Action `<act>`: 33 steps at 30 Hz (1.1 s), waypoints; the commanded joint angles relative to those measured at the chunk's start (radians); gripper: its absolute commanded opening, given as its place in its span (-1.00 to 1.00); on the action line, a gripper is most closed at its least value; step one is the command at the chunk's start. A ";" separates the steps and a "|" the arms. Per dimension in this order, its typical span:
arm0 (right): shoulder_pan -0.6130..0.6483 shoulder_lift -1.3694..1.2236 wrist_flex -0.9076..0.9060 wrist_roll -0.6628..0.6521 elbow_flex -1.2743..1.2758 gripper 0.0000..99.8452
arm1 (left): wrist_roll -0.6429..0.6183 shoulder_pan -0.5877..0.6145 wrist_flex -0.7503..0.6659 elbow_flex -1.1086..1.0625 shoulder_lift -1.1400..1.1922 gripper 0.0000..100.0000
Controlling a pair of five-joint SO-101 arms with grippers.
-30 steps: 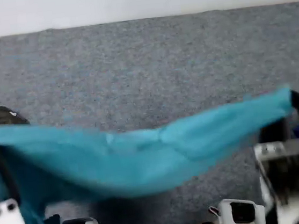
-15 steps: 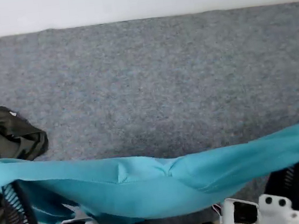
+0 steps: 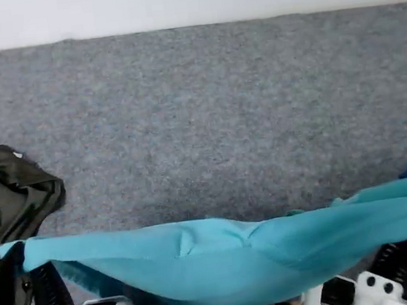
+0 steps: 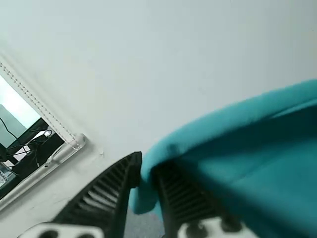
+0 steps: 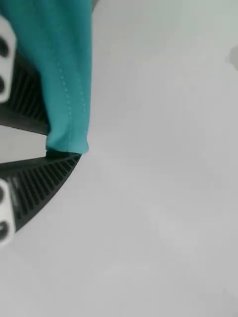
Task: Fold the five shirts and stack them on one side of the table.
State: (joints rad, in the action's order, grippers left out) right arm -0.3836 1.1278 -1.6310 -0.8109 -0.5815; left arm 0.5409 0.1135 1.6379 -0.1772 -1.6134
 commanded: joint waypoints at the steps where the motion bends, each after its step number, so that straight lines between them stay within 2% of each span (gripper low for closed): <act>1: -0.033 -0.005 0.058 -0.035 -0.028 -0.98 | 0.011 0.005 -0.052 -0.071 -0.046 -0.99; 6: -0.035 -0.010 0.183 -0.061 -0.028 -0.98 | 0.012 0.021 -0.124 -0.147 -0.091 -0.99; 10: -0.035 -0.015 0.194 -0.061 -0.028 -0.98 | 0.009 0.133 -0.264 -0.199 -0.091 -0.99; 13: -0.035 -0.025 0.183 -0.057 0.005 -0.98 | 0.009 0.160 -0.381 -0.272 -0.091 -0.99; 18: -0.031 -0.074 0.216 -0.055 0.192 -0.98 | 0.009 0.161 -0.523 -0.452 -0.091 -0.99; 23: -0.025 -0.119 0.364 -0.058 0.451 -0.98 | 0.011 0.161 -0.644 -0.627 -0.091 -0.99; 33: 0.248 -0.136 0.734 -0.061 1.034 -0.98 | 0.011 0.135 -0.941 -1.047 -0.091 -0.99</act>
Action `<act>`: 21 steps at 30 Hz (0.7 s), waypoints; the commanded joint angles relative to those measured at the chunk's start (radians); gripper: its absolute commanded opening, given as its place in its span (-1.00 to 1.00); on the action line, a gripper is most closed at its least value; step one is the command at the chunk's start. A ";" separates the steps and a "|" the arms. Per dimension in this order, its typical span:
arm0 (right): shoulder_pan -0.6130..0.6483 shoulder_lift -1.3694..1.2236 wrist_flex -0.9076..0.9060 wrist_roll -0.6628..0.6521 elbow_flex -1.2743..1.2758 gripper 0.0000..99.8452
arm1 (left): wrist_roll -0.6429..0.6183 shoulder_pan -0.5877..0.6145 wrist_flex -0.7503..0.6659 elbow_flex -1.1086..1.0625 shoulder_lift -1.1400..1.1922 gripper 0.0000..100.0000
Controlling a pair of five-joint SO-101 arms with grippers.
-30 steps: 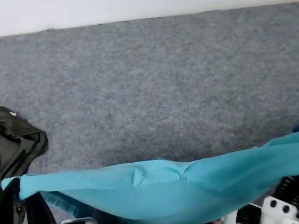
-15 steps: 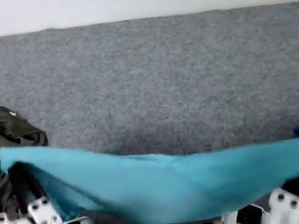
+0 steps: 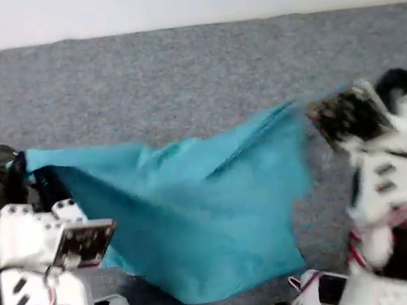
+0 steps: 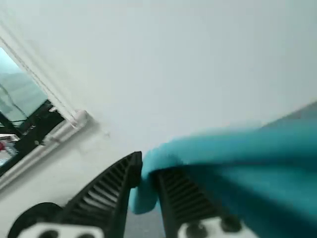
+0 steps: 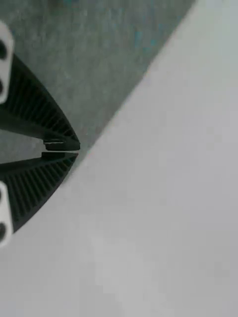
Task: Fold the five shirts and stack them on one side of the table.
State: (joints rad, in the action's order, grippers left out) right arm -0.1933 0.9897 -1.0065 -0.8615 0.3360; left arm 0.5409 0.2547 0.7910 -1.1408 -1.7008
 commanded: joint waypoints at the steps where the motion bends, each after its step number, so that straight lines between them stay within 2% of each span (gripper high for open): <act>1: 0.074 0.002 0.147 -0.011 0.160 -0.98 | 0.011 -0.014 -0.120 -0.117 -0.003 -0.99; 6: 0.163 0.001 0.278 -0.009 0.353 -0.98 | 0.011 -0.077 -0.216 -0.255 -0.003 -0.99; 12: 0.188 -0.005 0.286 -0.006 0.422 -0.98 | 0.011 -0.092 -0.216 -0.289 -0.009 -0.99; 17: 0.191 -0.168 0.203 0.003 0.439 -0.98 | 0.011 0.003 -0.109 -0.289 -0.005 -0.99; 21: 0.228 -0.398 0.045 0.110 0.282 -0.98 | 0.011 0.075 0.029 -0.289 -0.009 -0.99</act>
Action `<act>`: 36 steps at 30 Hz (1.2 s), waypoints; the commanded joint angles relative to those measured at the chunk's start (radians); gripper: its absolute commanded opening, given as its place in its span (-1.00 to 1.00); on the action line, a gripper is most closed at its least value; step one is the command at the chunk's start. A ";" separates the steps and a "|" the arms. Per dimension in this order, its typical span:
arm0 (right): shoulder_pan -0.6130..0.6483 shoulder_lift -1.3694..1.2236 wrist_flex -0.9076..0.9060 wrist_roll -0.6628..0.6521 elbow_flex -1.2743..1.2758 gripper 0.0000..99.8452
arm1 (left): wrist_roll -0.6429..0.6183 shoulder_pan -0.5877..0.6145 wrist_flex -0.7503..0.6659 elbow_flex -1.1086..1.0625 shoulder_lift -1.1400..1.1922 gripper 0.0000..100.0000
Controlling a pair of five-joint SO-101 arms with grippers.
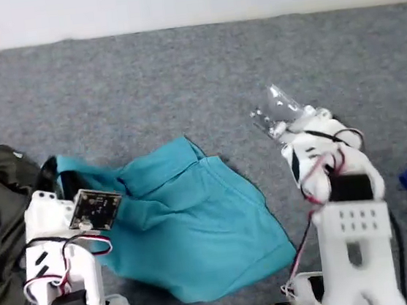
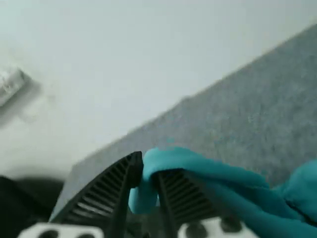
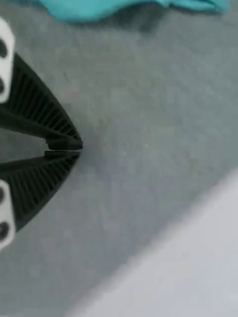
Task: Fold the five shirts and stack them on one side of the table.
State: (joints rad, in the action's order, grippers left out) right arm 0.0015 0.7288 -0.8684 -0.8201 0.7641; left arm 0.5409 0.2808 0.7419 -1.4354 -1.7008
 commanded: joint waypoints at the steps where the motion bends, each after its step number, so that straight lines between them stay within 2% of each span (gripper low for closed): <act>1: 0.053 -0.196 -0.148 0.094 -0.210 -0.98 | 0.011 0.068 0.104 0.005 -0.009 -0.99; 8: 0.283 -0.596 -0.455 0.207 -0.666 -0.97 | 0.011 0.129 0.244 0.005 -0.009 -0.99; 13: 0.421 -0.868 -0.613 0.296 -0.957 -0.95 | 0.011 0.127 0.265 0.004 -0.011 -0.99; 19: 0.524 -1.130 -0.771 0.466 -1.266 -0.60 | 0.011 0.124 0.261 -0.005 -0.011 -0.99; 21: 0.552 -1.199 -0.811 0.516 -1.363 -0.54 | 0.011 0.124 0.261 -0.021 -0.011 -0.99; 29: 0.639 -1.429 -0.816 0.559 -1.628 -0.52 | 0.009 0.124 0.261 -0.051 -0.011 -0.99; 36: 0.661 -1.643 -0.789 0.560 -1.826 -0.52 | 0.009 0.127 0.261 -0.050 -0.011 -0.99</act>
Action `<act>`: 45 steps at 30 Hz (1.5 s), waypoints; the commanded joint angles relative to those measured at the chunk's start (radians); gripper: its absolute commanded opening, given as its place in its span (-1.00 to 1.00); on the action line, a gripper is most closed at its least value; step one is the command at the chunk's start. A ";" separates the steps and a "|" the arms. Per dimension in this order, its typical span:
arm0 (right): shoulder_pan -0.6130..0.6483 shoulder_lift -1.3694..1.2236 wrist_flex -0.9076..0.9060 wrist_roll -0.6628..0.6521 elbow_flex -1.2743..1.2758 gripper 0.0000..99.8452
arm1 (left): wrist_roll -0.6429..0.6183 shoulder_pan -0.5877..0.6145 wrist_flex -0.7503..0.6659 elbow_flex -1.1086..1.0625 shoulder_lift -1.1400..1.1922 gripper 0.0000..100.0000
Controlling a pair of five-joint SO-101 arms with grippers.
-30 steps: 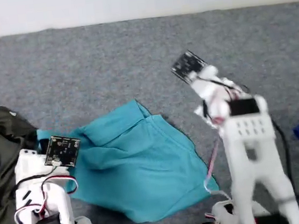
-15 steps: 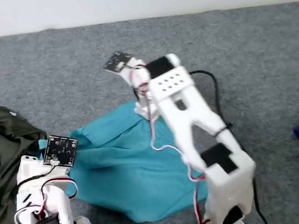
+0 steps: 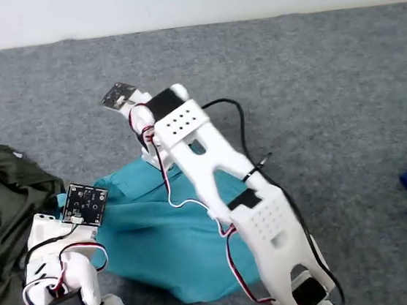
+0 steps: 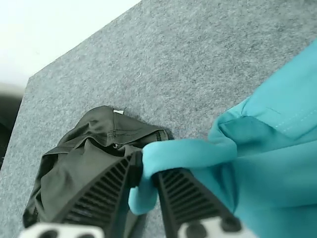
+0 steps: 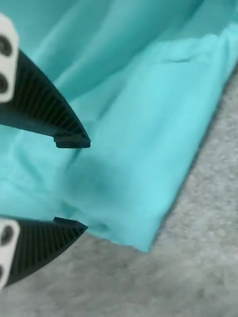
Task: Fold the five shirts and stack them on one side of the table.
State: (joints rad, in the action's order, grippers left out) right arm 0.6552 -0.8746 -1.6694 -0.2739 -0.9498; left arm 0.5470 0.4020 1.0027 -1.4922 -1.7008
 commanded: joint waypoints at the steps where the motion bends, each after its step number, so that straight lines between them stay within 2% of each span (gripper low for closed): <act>1: 0.005 -0.070 0.012 0.014 -0.144 -0.52 | 0.003 0.008 0.000 0.007 -0.011 -0.99; 11: -0.010 -0.288 -0.010 0.011 -0.353 -0.53 | 0.005 0.008 0.002 0.007 -0.011 -0.99; 13: -0.010 -0.298 -0.022 0.008 -0.367 -0.61 | 0.005 0.008 0.002 0.007 -0.011 -0.99; 16: -0.016 -0.298 -0.033 0.003 -0.376 -0.82 | 0.005 0.008 0.003 0.007 -0.011 -0.99; 19: -0.033 -0.294 -0.036 -0.064 -0.408 -0.98 | 0.005 0.008 0.003 0.010 -0.011 -0.99; 23: -0.071 -0.292 -0.101 -0.173 -0.503 -0.98 | 0.005 0.003 -0.002 0.024 -0.011 -0.99; 27: -0.130 -0.278 -0.122 -0.193 -0.632 -0.98 | 0.003 0.002 -0.003 0.090 -0.011 -0.99; 36: -0.211 -0.016 -0.125 -0.241 -0.649 -0.98 | 0.000 0.002 -0.101 0.286 -0.011 -0.99; 40: -0.243 0.165 -0.127 -0.265 -0.534 -0.98 | 0.000 -0.009 -0.170 0.377 -0.011 -0.99; 45: -0.280 0.470 -0.127 -0.279 -0.261 -0.98 | 0.002 -0.114 -0.175 0.472 -0.011 -0.99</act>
State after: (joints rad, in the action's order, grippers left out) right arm 0.4005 -0.6383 -1.7538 -0.5424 -1.3349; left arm 0.5470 0.3437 0.8539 -1.0886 -1.7116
